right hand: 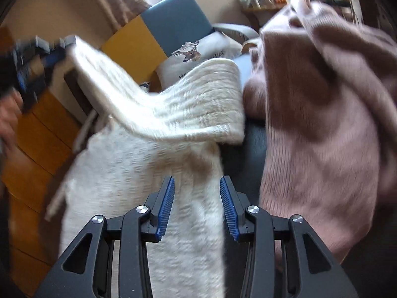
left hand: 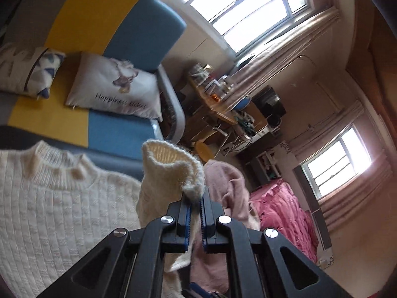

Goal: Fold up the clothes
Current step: 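Grasp the sleeve cuff with the left gripper and lift it while the right gripper opens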

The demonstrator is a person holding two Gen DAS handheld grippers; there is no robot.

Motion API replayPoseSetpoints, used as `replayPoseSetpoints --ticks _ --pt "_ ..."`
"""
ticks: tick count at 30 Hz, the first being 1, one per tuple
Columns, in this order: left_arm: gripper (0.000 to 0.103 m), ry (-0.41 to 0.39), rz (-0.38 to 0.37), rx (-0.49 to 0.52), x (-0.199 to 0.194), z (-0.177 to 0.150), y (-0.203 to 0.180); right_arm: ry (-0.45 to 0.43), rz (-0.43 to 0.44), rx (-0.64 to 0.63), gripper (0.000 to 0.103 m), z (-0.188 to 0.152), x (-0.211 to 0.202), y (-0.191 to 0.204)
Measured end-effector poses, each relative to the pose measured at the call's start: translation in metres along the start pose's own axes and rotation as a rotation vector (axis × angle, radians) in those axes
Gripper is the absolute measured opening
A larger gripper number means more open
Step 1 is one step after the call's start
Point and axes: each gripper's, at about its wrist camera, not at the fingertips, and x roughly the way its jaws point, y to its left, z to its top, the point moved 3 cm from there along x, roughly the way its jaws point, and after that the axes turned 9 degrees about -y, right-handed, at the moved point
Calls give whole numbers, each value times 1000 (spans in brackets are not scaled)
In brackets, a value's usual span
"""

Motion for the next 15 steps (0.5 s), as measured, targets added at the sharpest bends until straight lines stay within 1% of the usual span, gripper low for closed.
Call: replayPoseSetpoints --ticks 3,4,8,9,10,11,15 --pt "5 -25 -22 47 -6 18 -22 -11 -69 -40 41 4 9 -1" --pt "5 -27 -28 57 -4 22 -28 -15 -78 -24 41 5 12 -5" --pt "5 -18 -57 101 -2 28 -49 -20 -95 19 41 15 26 -16" --pt "5 -20 -64 110 -3 29 -54 -22 -84 45 41 19 29 -18" --pt "5 -24 -72 112 -3 31 -57 -24 -71 72 41 23 33 -20" --pt "5 -27 -83 108 -4 32 -60 -29 -93 86 41 27 38 -22" --pt "5 -59 -108 106 -13 43 -67 -25 -77 141 41 36 55 -24"
